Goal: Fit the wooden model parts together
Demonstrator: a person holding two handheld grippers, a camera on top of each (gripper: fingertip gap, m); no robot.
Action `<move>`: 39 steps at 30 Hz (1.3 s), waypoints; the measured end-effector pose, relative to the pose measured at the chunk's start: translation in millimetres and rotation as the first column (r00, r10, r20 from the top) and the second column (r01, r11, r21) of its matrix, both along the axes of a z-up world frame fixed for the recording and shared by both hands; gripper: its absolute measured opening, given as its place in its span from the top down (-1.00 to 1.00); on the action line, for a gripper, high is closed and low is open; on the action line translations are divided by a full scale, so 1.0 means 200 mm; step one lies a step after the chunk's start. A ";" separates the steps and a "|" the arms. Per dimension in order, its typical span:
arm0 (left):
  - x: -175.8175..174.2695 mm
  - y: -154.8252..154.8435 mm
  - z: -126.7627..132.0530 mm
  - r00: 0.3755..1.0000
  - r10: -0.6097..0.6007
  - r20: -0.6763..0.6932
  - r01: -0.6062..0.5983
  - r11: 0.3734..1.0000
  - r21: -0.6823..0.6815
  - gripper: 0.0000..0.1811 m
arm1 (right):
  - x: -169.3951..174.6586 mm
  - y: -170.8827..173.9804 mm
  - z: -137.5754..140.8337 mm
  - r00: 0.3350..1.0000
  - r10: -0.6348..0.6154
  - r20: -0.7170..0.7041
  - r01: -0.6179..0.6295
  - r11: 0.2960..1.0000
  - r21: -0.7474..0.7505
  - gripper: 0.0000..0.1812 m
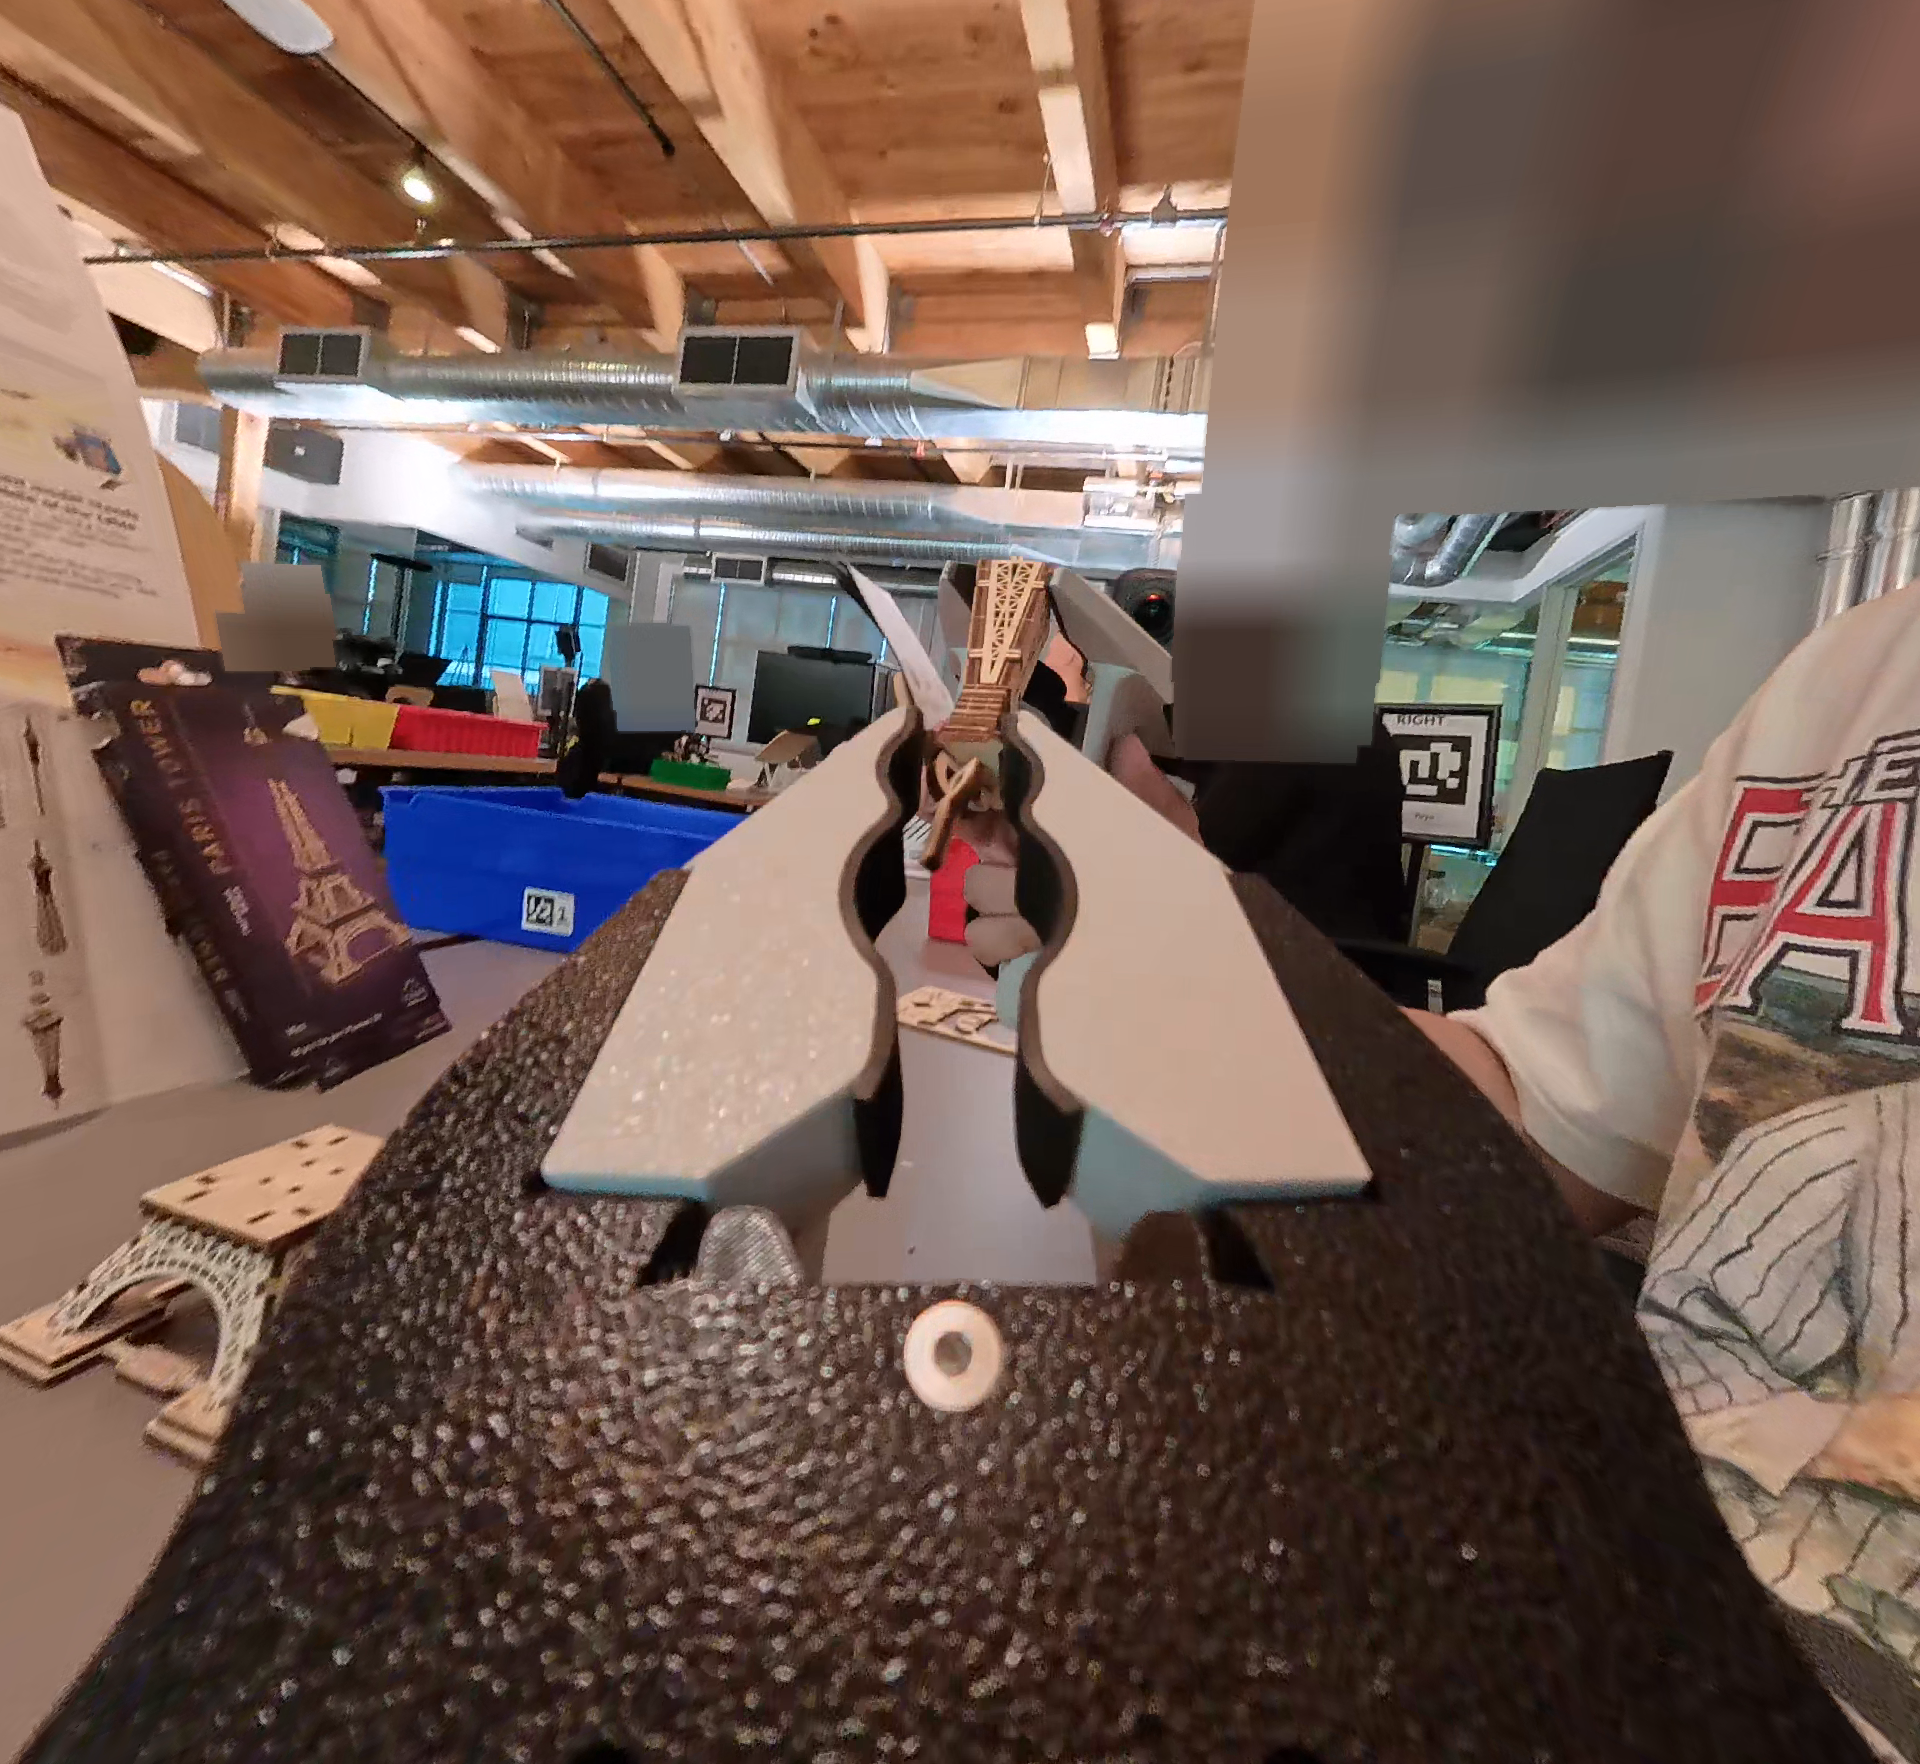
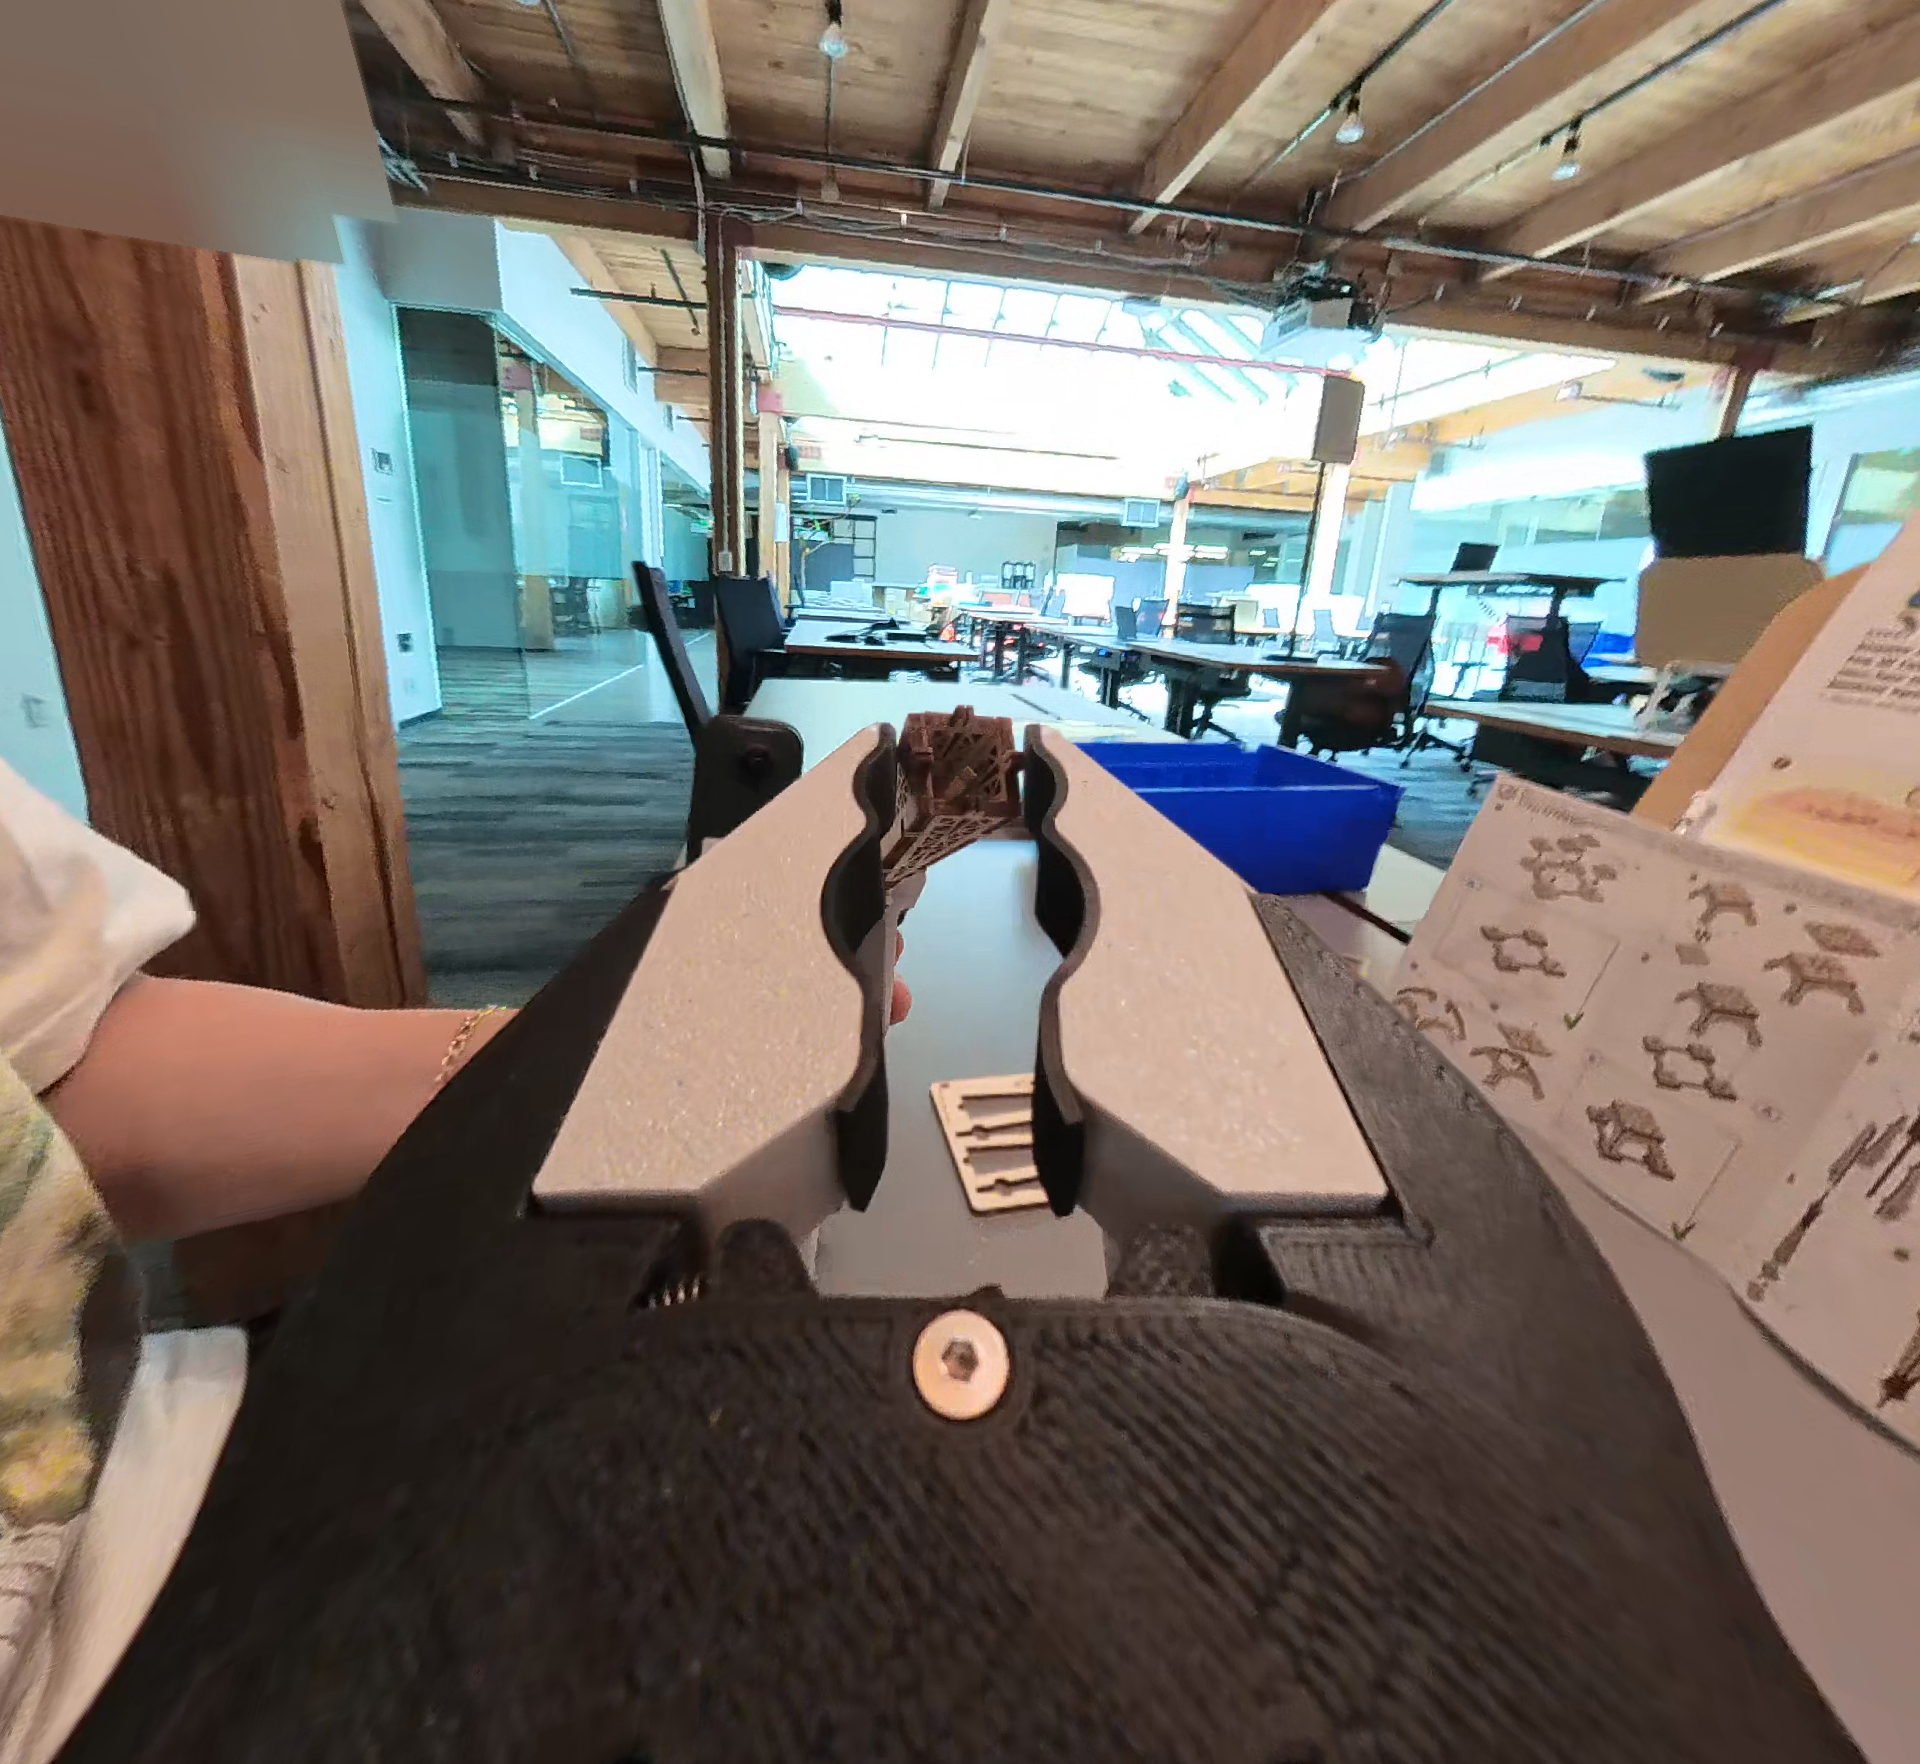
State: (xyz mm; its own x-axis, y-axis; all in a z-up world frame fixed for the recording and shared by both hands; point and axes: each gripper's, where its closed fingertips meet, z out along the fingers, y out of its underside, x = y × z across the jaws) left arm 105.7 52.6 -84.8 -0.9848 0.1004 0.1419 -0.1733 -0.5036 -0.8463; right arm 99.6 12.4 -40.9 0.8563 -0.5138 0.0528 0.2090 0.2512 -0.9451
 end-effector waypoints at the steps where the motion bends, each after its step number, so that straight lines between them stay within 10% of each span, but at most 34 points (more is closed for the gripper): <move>1: -0.01 0.00 0.02 1.000 -0.006 0.006 0.006 1.000 -0.014 0.86 | -0.02 0.00 0.02 1.000 -0.014 0.023 0.014 1.000 -0.002 0.76; 21: -0.11 -0.08 0.13 0.956 0.118 0.269 -0.159 0.978 0.134 0.59 | -0.18 -0.07 0.25 0.950 -0.164 0.267 0.177 0.984 -0.024 0.77; 28: -0.06 -0.03 0.22 0.777 0.390 0.495 -0.541 0.815 0.207 0.72 | -0.10 -0.27 0.30 0.998 -0.068 0.020 0.059 0.954 0.294 0.78; 39: -0.14 -0.09 0.31 0.502 0.436 0.747 -0.777 0.606 0.168 0.62 | 0.00 -0.26 0.22 0.884 0.313 -0.347 0.001 0.742 0.670 0.77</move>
State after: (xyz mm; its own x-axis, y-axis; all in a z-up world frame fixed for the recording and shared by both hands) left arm 77.2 35.5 -23.1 -0.6263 -0.4629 -0.6273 0.6256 0.1817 -0.7587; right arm 99.8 -40.0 4.0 0.7815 -0.1450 -0.6068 -0.2565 0.8119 -0.5244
